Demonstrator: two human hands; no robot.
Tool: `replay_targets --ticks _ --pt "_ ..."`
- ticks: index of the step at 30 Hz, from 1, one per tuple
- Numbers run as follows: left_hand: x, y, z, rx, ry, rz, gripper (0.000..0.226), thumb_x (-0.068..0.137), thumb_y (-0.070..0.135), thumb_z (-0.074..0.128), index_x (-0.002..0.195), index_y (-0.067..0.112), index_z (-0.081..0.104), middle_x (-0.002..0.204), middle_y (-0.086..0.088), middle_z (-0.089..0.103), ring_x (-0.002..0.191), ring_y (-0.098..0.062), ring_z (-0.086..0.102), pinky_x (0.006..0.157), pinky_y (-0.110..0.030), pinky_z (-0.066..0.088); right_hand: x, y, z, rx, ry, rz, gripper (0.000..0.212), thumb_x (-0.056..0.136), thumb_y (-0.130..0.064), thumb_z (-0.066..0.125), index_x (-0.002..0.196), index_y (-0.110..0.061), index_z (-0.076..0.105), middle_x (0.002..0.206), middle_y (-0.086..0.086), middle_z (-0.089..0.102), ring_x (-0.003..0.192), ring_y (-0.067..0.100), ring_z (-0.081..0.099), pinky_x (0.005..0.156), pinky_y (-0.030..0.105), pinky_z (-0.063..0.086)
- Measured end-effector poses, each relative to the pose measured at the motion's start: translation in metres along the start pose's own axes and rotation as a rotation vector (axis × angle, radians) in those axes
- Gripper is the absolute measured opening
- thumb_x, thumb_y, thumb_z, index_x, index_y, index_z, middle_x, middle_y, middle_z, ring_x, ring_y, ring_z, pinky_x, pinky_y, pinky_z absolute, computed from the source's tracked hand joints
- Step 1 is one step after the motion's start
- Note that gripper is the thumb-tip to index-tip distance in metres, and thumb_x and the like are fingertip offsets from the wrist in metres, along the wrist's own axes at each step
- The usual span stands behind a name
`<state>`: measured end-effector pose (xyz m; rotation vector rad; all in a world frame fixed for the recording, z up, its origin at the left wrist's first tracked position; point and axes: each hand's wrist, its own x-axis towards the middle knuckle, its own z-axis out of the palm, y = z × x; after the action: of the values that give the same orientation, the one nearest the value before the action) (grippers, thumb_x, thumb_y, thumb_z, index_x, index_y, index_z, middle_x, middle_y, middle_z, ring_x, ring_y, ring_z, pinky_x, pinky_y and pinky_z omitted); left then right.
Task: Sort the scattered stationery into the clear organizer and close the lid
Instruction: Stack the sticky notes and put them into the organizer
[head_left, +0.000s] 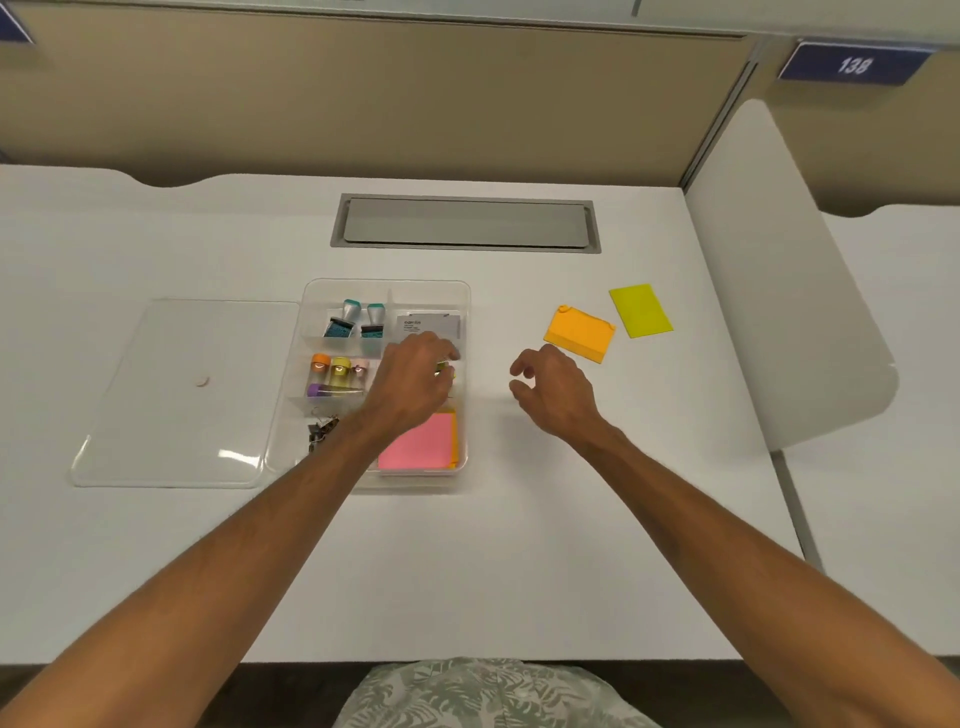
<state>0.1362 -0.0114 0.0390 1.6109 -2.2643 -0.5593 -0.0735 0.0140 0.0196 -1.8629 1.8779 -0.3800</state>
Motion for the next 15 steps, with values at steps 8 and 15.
replay_targets --ticks 8,15 --pt "0.058 0.050 0.034 0.109 -0.129 0.076 0.042 0.088 0.029 0.064 0.128 0.021 0.056 0.134 -0.001 0.055 0.125 -0.025 0.045 0.101 -0.043 0.032 0.021 0.083 -0.046 -0.006 0.056 0.185 0.020 0.088 -0.029 0.064 0.105 -0.019 0.065 0.111 0.007 0.059 0.101 0.027 0.059 0.081 0.036 0.047" --pt "0.108 0.092 0.069 0.131 -0.305 0.134 0.063 0.086 0.041 0.066 0.142 0.025 0.042 0.149 -0.004 0.037 0.133 -0.026 0.035 0.105 -0.043 0.029 0.058 0.141 -0.070 0.021 0.086 0.294 0.031 0.089 -0.033 0.065 0.113 -0.014 0.061 0.117 0.014 0.055 0.109 0.031 0.057 0.084 0.039 0.049"
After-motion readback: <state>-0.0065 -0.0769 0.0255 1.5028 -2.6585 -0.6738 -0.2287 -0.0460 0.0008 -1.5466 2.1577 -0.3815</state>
